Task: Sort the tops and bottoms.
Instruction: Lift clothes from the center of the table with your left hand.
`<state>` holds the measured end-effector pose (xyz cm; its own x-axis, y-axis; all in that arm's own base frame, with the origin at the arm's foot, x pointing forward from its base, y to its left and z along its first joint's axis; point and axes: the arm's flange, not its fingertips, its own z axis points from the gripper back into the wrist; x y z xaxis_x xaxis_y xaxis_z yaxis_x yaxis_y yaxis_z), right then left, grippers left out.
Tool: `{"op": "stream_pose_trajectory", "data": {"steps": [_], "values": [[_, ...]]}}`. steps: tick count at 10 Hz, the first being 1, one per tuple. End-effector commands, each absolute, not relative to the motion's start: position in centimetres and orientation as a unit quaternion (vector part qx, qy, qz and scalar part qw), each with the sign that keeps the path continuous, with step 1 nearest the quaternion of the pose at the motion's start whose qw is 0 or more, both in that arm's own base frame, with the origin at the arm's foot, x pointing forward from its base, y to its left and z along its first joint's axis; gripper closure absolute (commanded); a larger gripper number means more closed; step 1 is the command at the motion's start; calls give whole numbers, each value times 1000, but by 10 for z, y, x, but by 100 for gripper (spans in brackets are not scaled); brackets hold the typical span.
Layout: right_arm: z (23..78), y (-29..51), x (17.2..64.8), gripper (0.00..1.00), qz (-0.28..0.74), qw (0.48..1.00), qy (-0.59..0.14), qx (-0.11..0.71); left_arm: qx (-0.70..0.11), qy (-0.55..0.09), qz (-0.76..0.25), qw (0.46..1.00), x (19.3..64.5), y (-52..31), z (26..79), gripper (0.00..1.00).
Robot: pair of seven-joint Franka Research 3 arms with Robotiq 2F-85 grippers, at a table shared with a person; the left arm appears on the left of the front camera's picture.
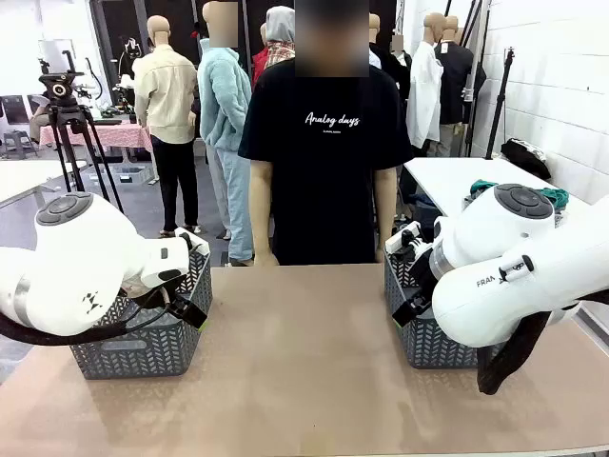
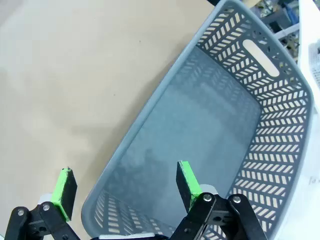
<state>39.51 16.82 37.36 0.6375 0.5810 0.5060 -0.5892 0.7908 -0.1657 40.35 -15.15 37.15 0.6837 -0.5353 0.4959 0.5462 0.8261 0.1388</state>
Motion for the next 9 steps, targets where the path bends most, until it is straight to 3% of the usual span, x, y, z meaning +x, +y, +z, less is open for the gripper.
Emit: {"op": "stream_pose_trajectory", "data": {"steps": [1, 9], "values": [[374, 168, 395, 0, 323, 905, -277, 7, -10, -267, -295, 917, 403, -152, 371, 0], [374, 168, 395, 0, 323, 905, -277, 7, -10, -267, -295, 917, 403, -152, 371, 0]]}}
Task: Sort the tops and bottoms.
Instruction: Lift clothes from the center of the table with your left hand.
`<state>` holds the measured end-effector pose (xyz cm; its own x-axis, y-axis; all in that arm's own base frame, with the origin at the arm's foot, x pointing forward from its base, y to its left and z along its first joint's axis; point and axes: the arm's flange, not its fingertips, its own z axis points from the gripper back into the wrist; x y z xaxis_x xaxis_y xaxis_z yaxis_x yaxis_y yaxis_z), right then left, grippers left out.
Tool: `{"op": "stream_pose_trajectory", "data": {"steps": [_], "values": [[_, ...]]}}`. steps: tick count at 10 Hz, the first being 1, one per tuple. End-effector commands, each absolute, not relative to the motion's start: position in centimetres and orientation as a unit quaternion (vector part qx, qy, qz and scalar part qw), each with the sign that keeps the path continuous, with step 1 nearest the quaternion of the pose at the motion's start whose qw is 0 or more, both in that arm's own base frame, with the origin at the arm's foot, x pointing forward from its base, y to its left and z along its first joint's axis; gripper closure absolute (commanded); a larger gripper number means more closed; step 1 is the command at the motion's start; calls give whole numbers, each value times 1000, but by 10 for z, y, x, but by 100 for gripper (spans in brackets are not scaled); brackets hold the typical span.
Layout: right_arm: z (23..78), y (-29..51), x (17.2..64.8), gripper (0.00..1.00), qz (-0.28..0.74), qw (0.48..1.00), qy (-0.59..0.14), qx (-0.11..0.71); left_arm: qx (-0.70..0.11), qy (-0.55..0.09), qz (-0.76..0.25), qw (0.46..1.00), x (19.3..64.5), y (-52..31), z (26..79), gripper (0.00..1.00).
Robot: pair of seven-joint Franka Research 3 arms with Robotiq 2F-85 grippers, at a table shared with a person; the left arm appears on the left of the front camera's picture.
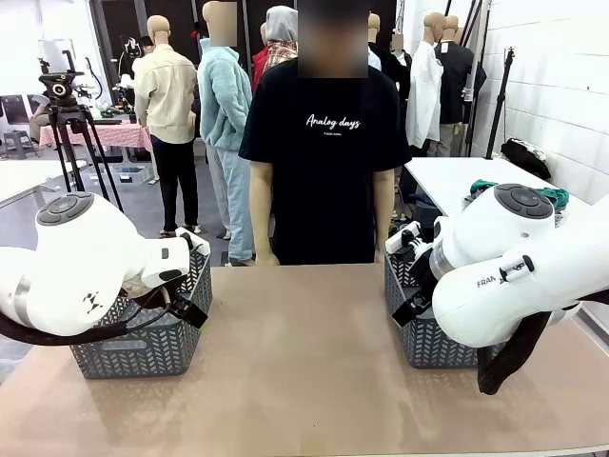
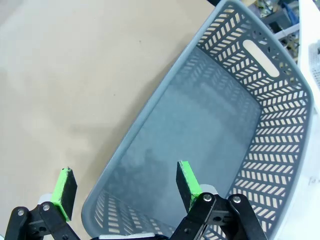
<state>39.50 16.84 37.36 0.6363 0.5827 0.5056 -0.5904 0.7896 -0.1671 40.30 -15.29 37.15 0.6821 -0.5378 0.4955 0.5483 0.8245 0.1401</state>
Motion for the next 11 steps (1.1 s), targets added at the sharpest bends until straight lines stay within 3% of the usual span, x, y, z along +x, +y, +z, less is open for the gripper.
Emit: {"op": "stream_pose_trajectory", "data": {"steps": [1, 11], "values": [[374, 168, 395, 0, 323, 905, -277, 7, -10, -267, -295, 917, 403, -152, 371, 0], [374, 168, 395, 0, 323, 905, -277, 7, -10, -267, -295, 917, 403, -152, 371, 0]]}}
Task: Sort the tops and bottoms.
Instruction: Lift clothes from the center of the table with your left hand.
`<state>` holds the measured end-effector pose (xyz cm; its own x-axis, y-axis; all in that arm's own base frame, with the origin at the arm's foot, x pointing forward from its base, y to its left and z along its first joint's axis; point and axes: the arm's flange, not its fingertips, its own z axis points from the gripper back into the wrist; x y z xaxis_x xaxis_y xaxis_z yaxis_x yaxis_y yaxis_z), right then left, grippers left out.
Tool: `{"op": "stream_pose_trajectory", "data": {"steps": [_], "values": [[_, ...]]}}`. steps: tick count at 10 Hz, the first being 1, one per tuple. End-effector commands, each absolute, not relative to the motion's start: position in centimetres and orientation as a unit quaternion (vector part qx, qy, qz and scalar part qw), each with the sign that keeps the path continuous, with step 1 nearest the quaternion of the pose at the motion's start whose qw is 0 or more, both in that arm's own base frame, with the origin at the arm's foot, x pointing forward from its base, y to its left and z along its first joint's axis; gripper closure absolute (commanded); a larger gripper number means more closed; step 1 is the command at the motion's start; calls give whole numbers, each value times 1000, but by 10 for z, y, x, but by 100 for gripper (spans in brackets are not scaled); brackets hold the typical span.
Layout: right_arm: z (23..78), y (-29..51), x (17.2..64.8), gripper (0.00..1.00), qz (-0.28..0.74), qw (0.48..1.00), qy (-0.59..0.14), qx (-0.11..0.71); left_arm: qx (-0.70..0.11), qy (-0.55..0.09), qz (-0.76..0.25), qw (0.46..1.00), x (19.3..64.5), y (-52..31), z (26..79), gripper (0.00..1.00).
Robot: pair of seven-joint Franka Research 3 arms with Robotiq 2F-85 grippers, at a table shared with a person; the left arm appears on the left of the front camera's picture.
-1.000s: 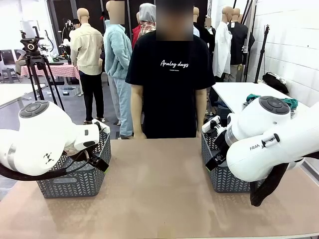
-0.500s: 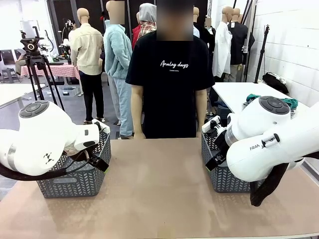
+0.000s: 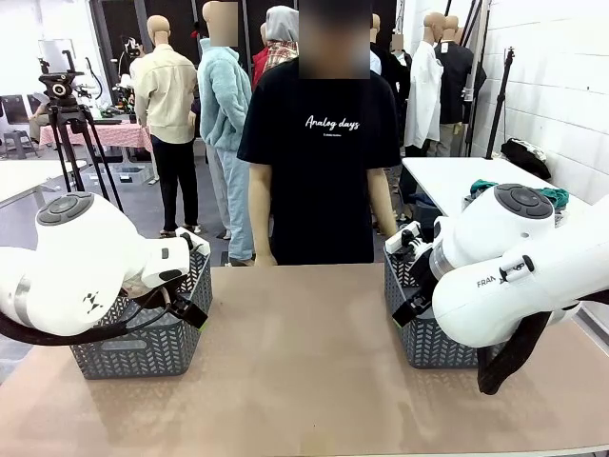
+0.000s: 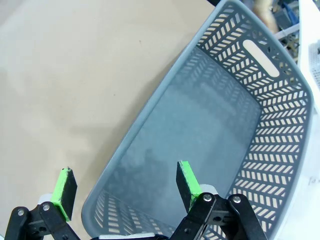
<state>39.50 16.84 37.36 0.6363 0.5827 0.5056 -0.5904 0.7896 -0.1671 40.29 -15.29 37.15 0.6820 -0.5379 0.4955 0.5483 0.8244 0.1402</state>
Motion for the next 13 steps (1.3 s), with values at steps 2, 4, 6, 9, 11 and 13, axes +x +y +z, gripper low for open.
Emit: {"op": "stream_pose_trajectory", "data": {"steps": [2, 4, 6, 9, 11, 13], "values": [[374, 168, 395, 0, 323, 905, -277, 7, -10, -267, -295, 917, 403, -152, 371, 0], [374, 168, 395, 0, 323, 905, -277, 7, -10, -267, -295, 917, 403, -152, 371, 0], [374, 168, 395, 0, 323, 905, -277, 7, -10, -267, -295, 917, 403, -152, 371, 0], [374, 168, 395, 0, 323, 905, -277, 7, -10, -267, -295, 917, 403, -152, 371, 0], [374, 168, 395, 0, 323, 905, -277, 7, -10, -267, -295, 917, 403, -152, 371, 0], [374, 168, 395, 0, 323, 905, -277, 7, -10, -267, -295, 917, 403, -152, 371, 0]]}}
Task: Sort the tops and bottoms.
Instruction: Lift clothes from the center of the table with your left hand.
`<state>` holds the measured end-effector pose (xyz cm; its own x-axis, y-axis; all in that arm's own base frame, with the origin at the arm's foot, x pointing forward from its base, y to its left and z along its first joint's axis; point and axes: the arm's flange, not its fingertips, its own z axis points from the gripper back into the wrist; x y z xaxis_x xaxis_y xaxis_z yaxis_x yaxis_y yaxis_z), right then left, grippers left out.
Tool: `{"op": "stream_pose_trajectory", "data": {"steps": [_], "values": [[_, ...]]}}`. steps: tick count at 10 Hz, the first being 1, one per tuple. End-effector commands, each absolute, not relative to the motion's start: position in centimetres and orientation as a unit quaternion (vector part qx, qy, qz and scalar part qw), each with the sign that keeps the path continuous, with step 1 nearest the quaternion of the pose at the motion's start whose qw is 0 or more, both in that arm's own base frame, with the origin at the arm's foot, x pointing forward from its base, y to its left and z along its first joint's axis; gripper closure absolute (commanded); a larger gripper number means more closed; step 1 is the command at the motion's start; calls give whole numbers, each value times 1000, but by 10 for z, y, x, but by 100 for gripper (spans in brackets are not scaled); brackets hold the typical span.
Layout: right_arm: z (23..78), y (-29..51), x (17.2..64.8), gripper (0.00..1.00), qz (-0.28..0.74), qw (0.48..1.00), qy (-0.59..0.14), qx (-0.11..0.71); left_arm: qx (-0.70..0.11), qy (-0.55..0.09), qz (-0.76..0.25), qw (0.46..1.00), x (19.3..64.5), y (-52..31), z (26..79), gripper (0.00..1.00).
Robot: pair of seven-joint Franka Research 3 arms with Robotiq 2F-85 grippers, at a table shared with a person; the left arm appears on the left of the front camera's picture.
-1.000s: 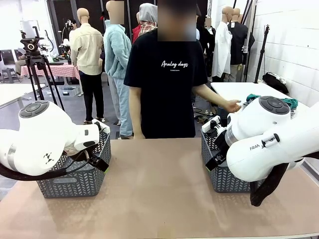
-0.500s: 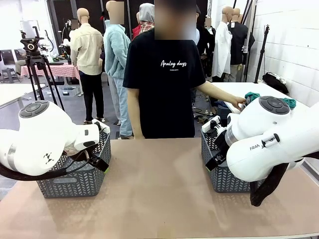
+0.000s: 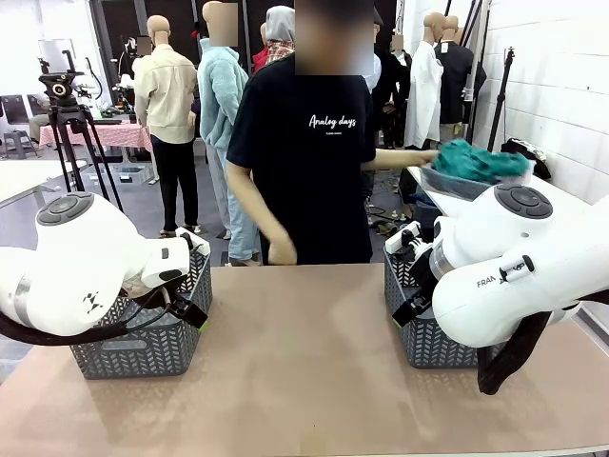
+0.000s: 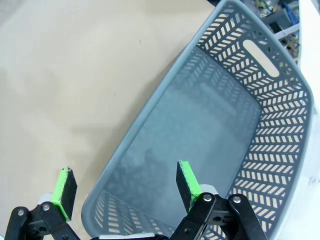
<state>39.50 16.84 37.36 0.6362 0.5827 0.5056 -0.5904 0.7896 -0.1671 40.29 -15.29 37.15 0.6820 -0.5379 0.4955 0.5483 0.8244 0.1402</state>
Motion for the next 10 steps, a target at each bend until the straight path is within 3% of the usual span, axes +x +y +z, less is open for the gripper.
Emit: {"op": "stream_pose_trajectory", "data": {"steps": [1, 10], "values": [[374, 168, 395, 0, 323, 905, -277, 7, -10, -267, -295, 917, 403, -152, 371, 0], [374, 168, 395, 0, 323, 905, -277, 7, -10, -267, -295, 917, 403, -152, 371, 0]]}}
